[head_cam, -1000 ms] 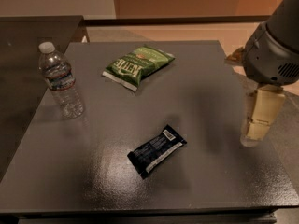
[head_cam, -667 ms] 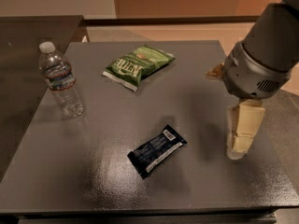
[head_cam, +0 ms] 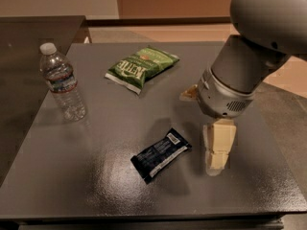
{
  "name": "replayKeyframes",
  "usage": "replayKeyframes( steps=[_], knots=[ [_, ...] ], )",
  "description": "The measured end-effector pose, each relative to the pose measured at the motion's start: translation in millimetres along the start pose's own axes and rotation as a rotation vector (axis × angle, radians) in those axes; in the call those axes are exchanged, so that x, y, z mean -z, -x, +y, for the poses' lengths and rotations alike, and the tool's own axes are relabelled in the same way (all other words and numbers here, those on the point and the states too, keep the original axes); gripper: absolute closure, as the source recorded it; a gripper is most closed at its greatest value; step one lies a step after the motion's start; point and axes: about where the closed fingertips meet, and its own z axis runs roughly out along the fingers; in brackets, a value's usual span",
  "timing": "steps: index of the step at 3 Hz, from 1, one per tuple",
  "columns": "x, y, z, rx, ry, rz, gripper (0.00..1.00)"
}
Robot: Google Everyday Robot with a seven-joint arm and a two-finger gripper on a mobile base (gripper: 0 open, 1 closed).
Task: Move rxbar blueberry near green jalapeno chip bag
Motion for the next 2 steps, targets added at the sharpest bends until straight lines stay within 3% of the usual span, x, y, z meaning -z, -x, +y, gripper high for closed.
replayKeyframes(
  steps=[2],
  knots=[
    [-31.0,19.6,6.6,0.056,0.026,-0.046,0.0]
  ],
)
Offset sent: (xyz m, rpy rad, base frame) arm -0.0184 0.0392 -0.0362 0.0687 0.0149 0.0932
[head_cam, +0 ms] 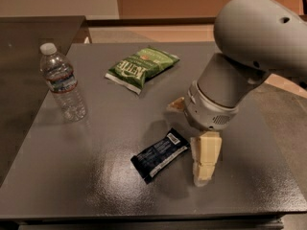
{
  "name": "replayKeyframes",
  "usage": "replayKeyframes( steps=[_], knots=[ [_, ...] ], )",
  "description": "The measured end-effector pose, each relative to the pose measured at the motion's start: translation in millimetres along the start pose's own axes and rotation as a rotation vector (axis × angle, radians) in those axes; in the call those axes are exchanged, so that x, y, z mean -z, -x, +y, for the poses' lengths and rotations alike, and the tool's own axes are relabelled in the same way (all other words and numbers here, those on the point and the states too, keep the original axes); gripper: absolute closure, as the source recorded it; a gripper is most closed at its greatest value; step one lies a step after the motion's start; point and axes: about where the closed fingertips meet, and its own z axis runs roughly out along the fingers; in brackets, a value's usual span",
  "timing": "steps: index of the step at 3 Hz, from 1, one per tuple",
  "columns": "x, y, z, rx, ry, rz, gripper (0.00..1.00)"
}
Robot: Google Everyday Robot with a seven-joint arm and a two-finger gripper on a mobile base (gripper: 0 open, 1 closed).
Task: Move rxbar blueberry near green jalapeno chip bag
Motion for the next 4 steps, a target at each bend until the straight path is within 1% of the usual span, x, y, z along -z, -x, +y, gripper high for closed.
replayKeyframes(
  steps=[1,2,4],
  knots=[
    [-10.6,7.7,4.7,0.02,0.007,-0.017,0.0],
    [-17.1,13.9,7.9,0.033,0.024,-0.029,0.18],
    [-21.2,20.1,11.4,0.04,0.042,-0.035,0.64]
  ],
)
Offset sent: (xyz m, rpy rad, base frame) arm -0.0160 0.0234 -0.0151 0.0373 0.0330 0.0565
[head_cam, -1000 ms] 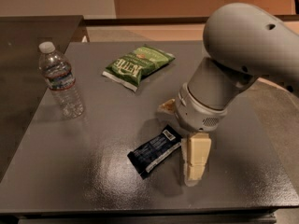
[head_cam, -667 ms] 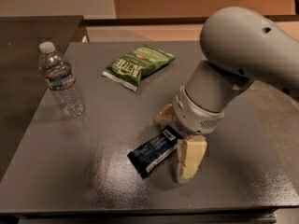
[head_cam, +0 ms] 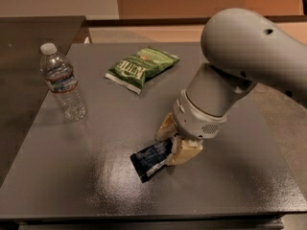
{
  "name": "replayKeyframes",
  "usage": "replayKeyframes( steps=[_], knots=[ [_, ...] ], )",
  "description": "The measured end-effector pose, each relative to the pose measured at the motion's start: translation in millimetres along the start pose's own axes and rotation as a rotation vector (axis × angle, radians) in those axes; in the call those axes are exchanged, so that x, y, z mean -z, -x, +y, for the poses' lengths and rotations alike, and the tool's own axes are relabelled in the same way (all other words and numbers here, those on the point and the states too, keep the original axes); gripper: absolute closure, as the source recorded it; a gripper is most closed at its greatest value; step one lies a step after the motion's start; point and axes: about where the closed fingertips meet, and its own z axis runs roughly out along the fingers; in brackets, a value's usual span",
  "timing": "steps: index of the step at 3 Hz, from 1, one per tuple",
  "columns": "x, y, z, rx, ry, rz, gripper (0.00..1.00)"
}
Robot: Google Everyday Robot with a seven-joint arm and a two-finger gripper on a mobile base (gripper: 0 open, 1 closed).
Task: Move rxbar blueberry near green jalapeno chip bag
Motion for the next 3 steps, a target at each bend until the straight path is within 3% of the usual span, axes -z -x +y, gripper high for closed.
replayKeyframes(
  steps=[1,2,3],
  knots=[
    [0.9,0.3,0.0,0.0,0.0,0.0,0.87],
    [2.2,0.8,0.0,0.0,0.0,0.0,1.0],
    [21.1,3.9,-14.9,-0.033,-0.048,-0.008,1.0]
  ],
)
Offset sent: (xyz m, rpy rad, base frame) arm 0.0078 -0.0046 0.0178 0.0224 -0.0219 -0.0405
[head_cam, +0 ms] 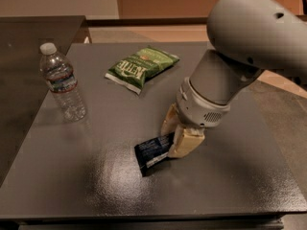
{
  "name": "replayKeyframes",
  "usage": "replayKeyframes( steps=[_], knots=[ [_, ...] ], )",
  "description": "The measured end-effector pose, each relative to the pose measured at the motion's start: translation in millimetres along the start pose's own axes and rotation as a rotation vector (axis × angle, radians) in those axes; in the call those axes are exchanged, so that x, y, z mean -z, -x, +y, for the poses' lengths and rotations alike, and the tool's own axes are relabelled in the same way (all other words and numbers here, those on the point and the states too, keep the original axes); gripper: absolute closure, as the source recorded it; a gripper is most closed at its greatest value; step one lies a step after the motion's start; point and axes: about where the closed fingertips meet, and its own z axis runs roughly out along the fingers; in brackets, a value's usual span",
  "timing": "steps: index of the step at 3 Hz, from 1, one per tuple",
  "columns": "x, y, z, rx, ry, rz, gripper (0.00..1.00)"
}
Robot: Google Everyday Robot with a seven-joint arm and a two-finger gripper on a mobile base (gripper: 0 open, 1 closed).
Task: Move rxbar blueberry near green jalapeno chip bag
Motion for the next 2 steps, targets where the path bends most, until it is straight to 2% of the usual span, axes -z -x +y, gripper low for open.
replayKeyframes(
  steps=[2],
  knots=[
    [42.8,7.5,-59.8,-0.098,-0.116,-0.037,1.0]
  ],
)
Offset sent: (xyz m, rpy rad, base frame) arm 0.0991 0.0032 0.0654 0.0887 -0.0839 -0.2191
